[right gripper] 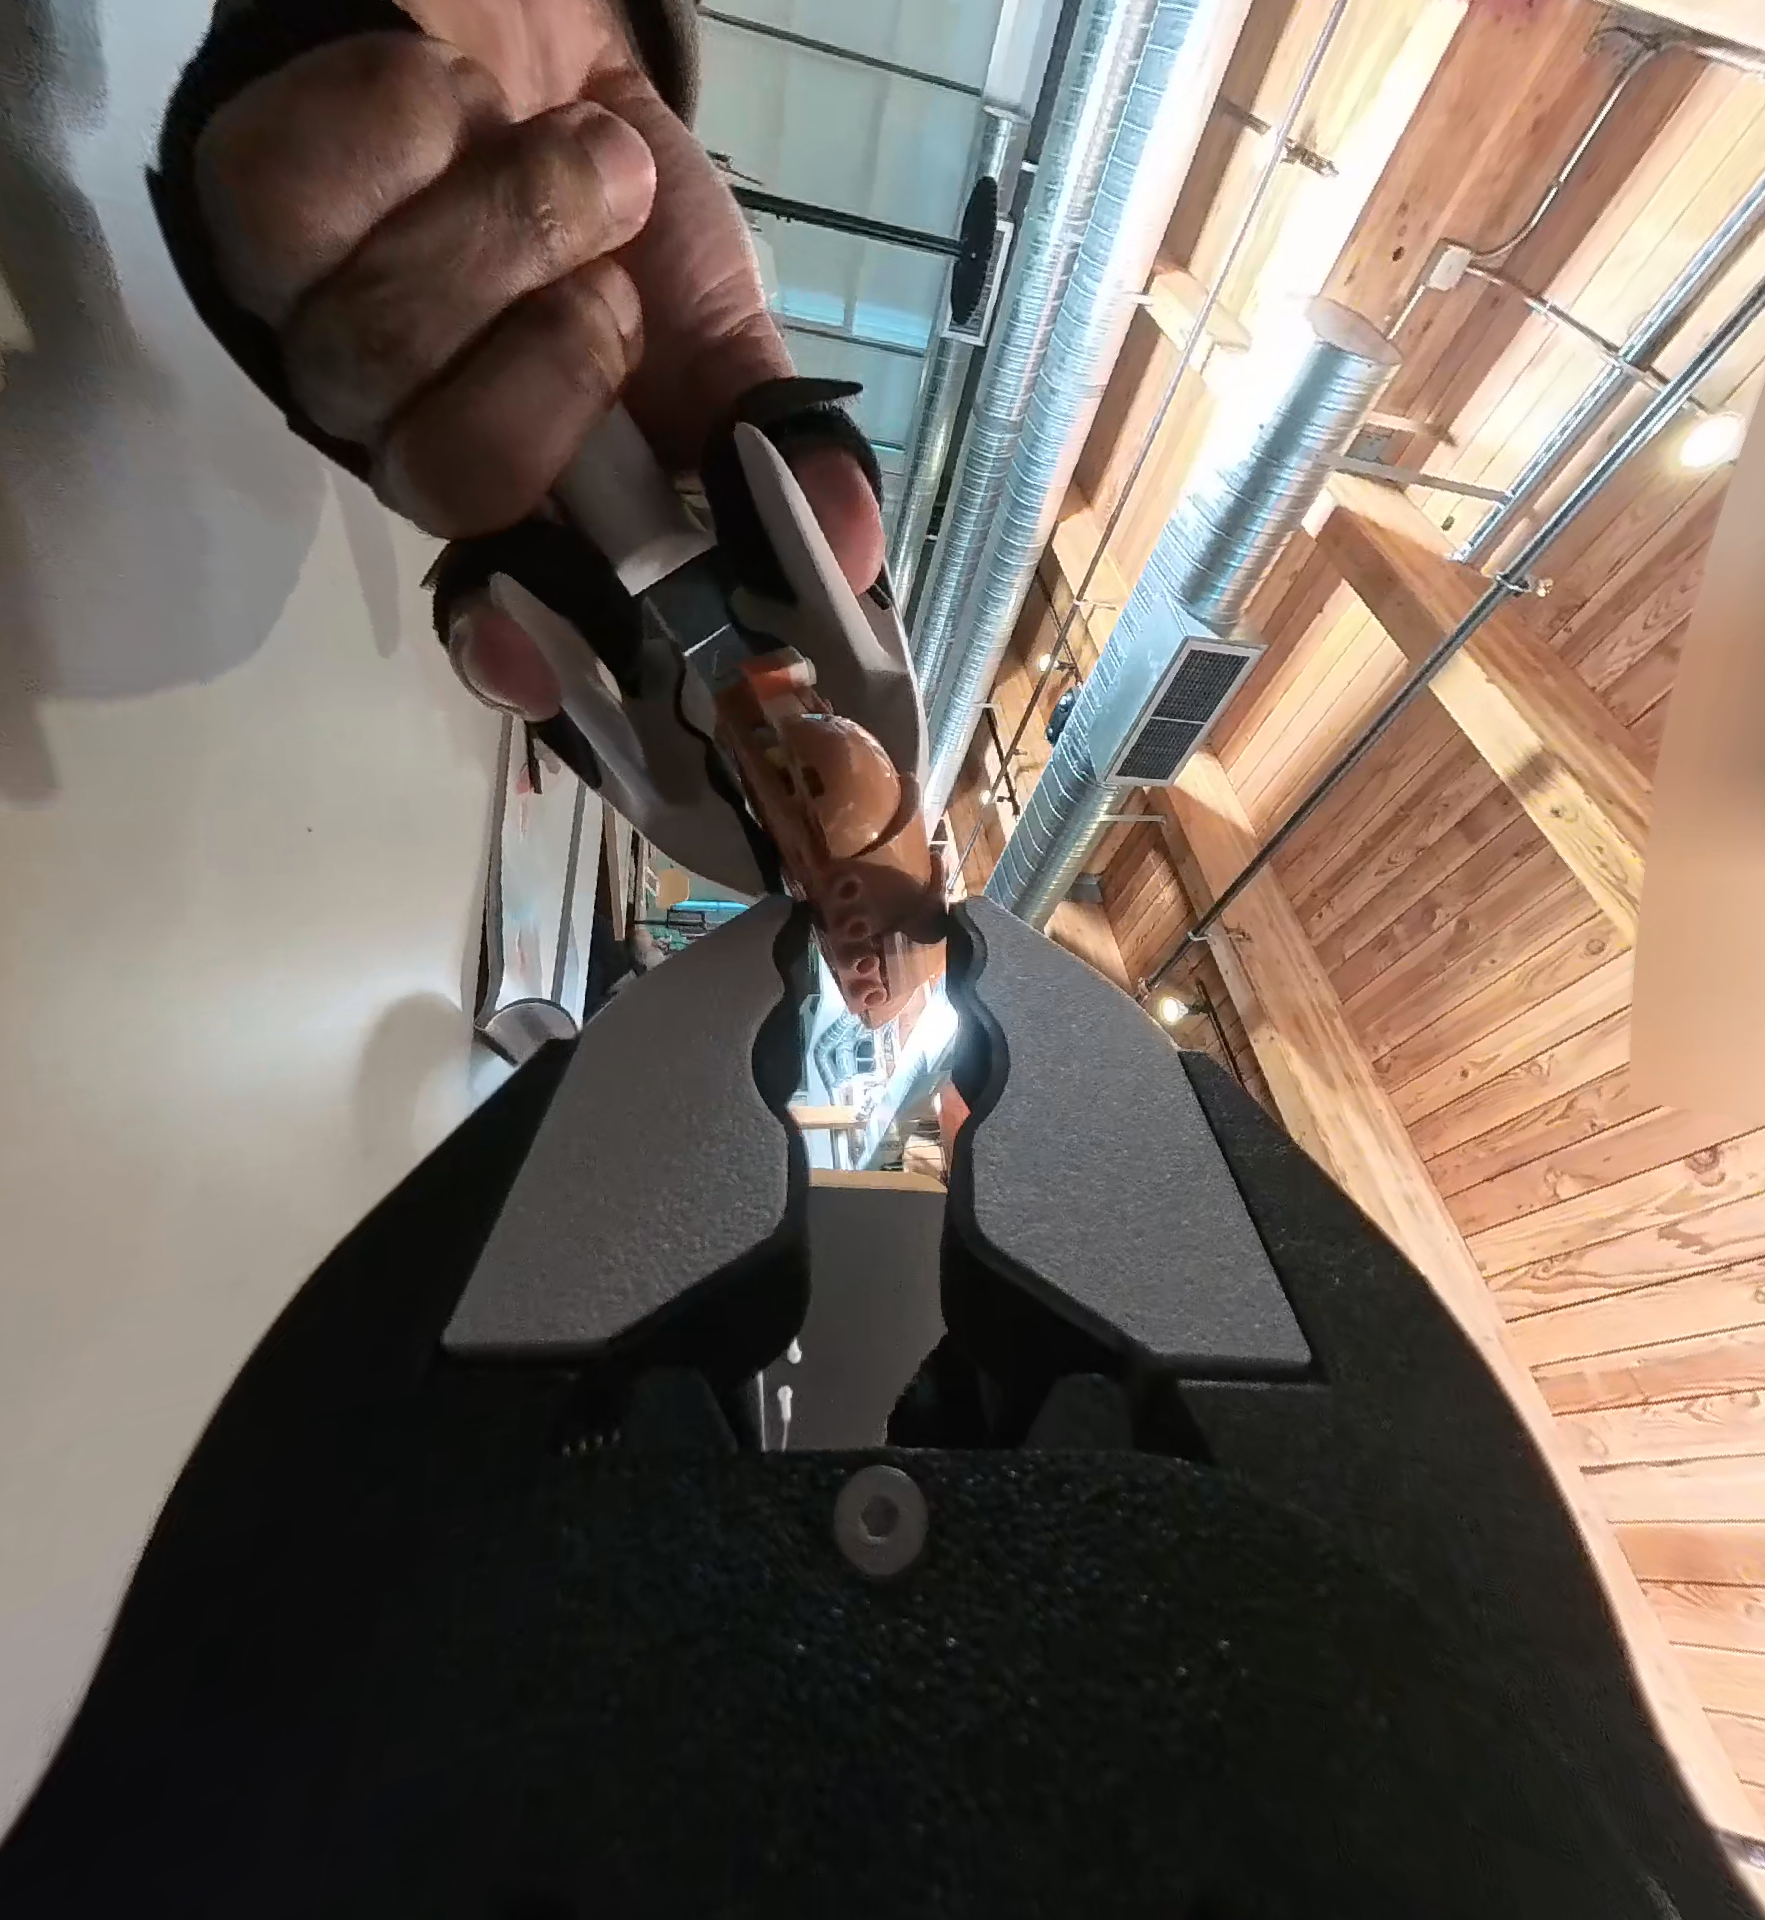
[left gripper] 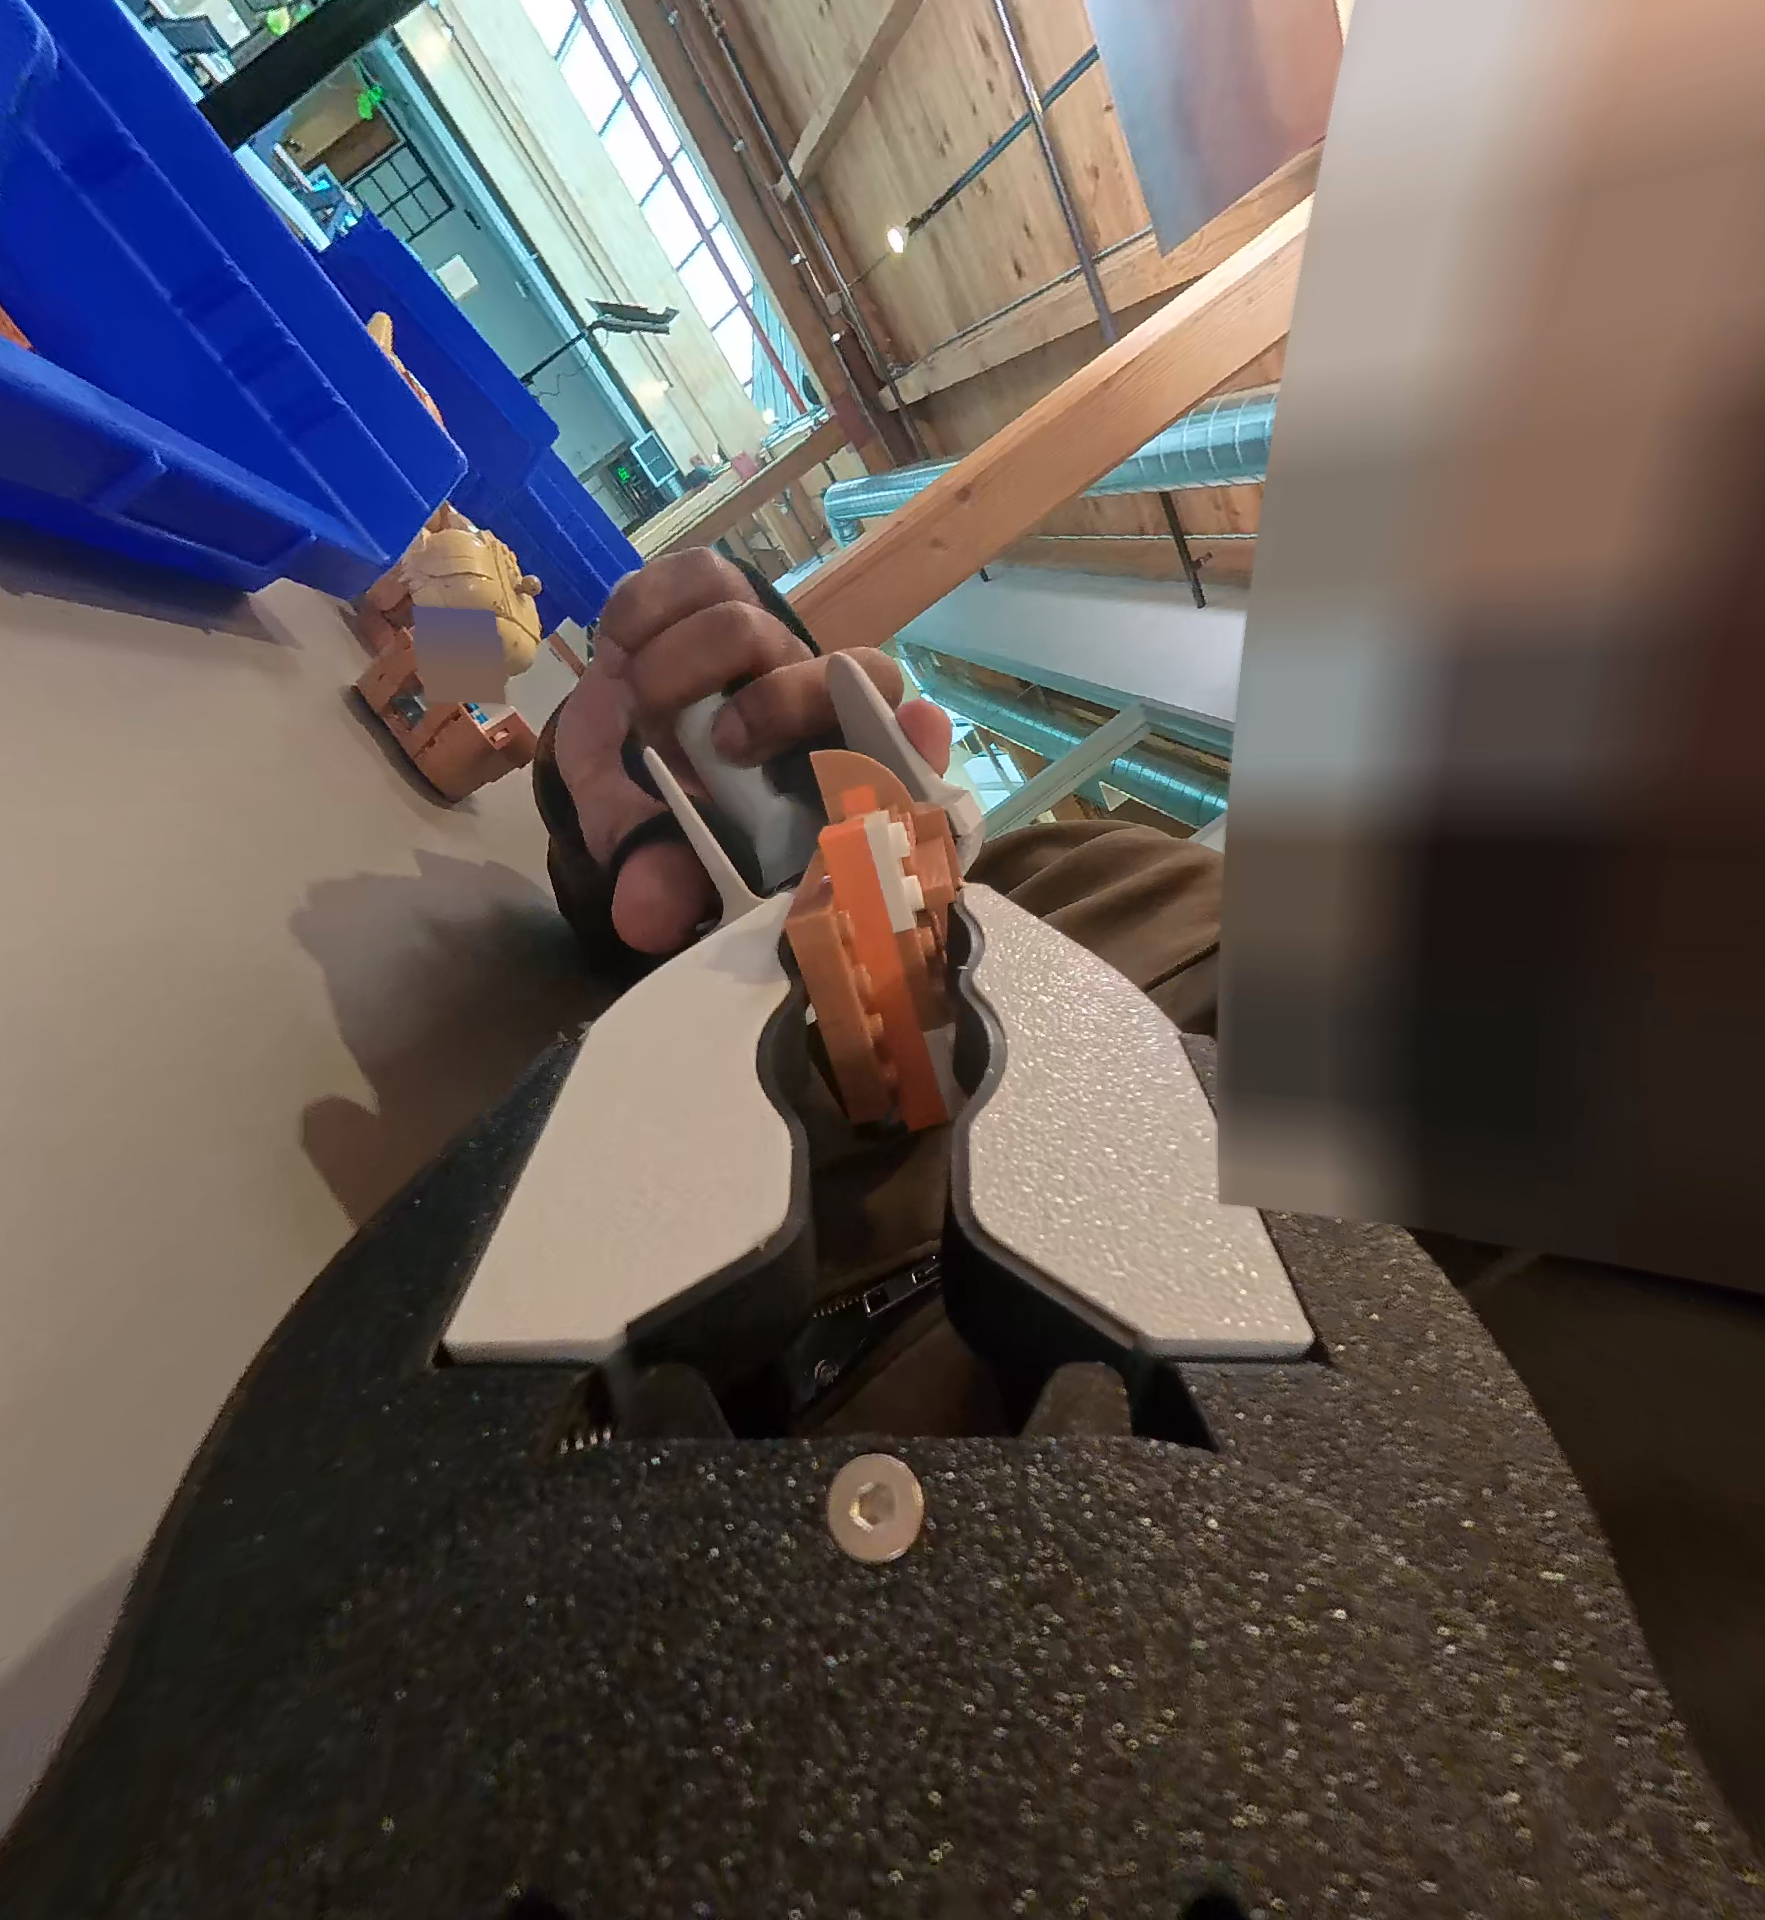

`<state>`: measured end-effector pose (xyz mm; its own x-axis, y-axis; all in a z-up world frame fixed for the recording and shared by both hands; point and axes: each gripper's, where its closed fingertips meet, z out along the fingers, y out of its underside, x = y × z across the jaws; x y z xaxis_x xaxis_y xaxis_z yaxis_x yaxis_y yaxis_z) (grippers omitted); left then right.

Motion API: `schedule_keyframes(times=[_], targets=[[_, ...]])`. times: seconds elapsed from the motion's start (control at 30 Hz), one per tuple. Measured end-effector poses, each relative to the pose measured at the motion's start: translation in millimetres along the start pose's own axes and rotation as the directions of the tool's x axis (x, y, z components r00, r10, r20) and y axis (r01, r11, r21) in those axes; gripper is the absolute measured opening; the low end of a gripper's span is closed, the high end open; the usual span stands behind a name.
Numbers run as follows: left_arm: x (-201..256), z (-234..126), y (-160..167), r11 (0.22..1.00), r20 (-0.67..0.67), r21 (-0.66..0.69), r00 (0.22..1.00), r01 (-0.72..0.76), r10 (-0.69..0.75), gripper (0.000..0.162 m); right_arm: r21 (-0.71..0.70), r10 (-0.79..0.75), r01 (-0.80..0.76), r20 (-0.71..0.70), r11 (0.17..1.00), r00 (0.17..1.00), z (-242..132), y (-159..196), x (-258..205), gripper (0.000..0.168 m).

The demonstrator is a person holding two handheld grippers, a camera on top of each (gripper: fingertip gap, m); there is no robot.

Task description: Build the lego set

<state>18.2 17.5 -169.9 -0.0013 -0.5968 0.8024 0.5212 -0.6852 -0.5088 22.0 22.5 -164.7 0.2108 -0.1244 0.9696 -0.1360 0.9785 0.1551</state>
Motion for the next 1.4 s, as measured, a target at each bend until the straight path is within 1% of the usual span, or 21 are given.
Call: schedule_keyframes(times=[0.3,0.63,0.73,0.8,1.0,1.07,1.17,1.2,1.23,1.27,1.33,1.4], targets=[[4.7,0.5,0.3,1.0,-0.048,-0.008,0.999,-0.008,0.008,0.024,-0.008,-0.06,0.06,0.034,0.998,0.998,1.4,-2.6,3.0,0.024],[4.3,1.8,-4.2,0.999,-0.068,0.028,0.998,0.017,-0.015,0.024,-0.041,-0.036,0.038,0.046,0.998,0.998,2.9,2.1,3.4,0.023],[4.2,2.6,-7.0,0.999,-0.058,0.047,0.998,0.01,-0.007,0.025,-0.046,0.0,0.002,0.045,0.999,0.999,3.6,4.4,3.2,0.023],[2.2,2.9,-9.3,0.998,-0.026,0.058,1.0,-0.008,0.01,0.025,-0.053,0.053,-0.05,0.052,0.997,0.997,4.6,7.6,2.3,0.023],[-0.5,-1.4,-9.4,0.998,0.016,0.036,0.999,-0.046,0.046,0.029,-0.074,0.202,-0.196,0.086,0.978,0.976,8.2,13.3,-3.3,0.023],[0.0,-2.4,-9.5,0.998,0.019,0.036,0.998,-0.054,0.053,0.03,-0.077,0.212,-0.206,0.085,0.976,0.974,9.4,13.0,-3.5,0.023],[1.2,-2.0,-10.5,0.998,0.004,0.054,1.0,-0.021,0.021,0.03,-0.075,0.155,-0.15,0.069,0.986,0.986,9.3,12.0,-3.1,0.023],[2.3,-1.1,-11.2,0.998,-0.01,0.066,1.0,0.008,-0.007,0.033,-0.067,0.114,-0.111,0.056,0.992,0.992,8.6,10.6,-2.3,0.023],[1.1,-0.3,-13.4,0.995,-0.009,0.088,0.999,0.039,-0.038,0.048,-0.053,0.069,-0.066,0.044,0.996,0.997,7.6,7.9,-1.9,0.023],[-1.9,-0.3,-15.7,0.992,0.003,0.108,0.998,0.063,-0.063,0.057,-0.038,0.029,-0.027,0.037,0.999,0.999,6.7,4.5,-2.1,0.023],[-5.2,-2.7,-19.2,0.987,0.007,0.135,0.996,0.085,-0.087,0.059,-0.039,-0.011,0.011,0.024,0.999,1.0,6.4,2.1,-1.8,0.023],[-9.6,-7.4,-20.8,0.989,0.044,0.14,0.997,0.055,-0.062,0.065,-0.045,0.006,-0.005,0.023,0.999,1.0,6.7,3.1,-0.7,0.023]])
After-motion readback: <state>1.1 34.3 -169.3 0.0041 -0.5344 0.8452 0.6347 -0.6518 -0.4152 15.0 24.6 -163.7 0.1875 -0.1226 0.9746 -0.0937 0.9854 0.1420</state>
